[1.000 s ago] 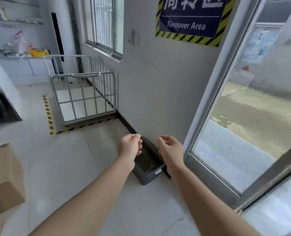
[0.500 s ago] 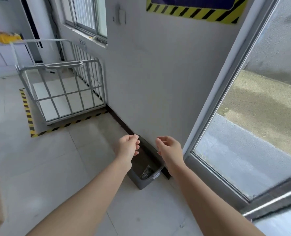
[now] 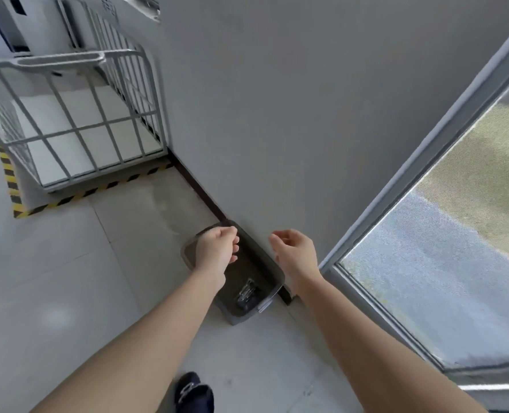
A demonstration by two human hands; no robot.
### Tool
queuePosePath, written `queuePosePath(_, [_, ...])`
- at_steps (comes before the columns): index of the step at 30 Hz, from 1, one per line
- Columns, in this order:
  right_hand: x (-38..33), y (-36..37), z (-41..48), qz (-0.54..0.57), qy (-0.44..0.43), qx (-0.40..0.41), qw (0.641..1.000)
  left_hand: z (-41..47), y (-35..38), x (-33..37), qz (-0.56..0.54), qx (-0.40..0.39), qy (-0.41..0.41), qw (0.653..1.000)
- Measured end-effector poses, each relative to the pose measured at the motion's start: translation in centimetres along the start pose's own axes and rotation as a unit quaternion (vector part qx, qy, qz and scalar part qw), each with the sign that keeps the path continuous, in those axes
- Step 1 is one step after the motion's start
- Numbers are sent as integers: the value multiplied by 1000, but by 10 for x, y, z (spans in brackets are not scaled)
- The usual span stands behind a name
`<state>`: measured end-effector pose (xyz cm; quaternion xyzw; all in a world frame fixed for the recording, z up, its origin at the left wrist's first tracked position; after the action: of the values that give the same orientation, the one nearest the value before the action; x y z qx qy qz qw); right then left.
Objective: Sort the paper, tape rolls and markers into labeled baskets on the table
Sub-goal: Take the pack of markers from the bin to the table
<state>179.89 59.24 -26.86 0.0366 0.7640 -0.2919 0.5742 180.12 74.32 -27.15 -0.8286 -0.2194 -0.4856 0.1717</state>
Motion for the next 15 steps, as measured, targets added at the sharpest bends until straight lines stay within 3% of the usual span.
queuePosePath(15, [26,125,168,-75,92,37,992,200,100,-7,94,-47,-53,993])
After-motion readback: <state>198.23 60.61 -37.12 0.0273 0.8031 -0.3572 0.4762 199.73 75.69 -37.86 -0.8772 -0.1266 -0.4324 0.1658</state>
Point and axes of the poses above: each hand's wrist, its own z-axis towards the middle knuckle, its own y-axis out of the palm, x = y × z, the point moved 2 cm from there along z, towards the middle knuckle, and after that the axes turned 13 degrees about x, right-handed, at the moved point
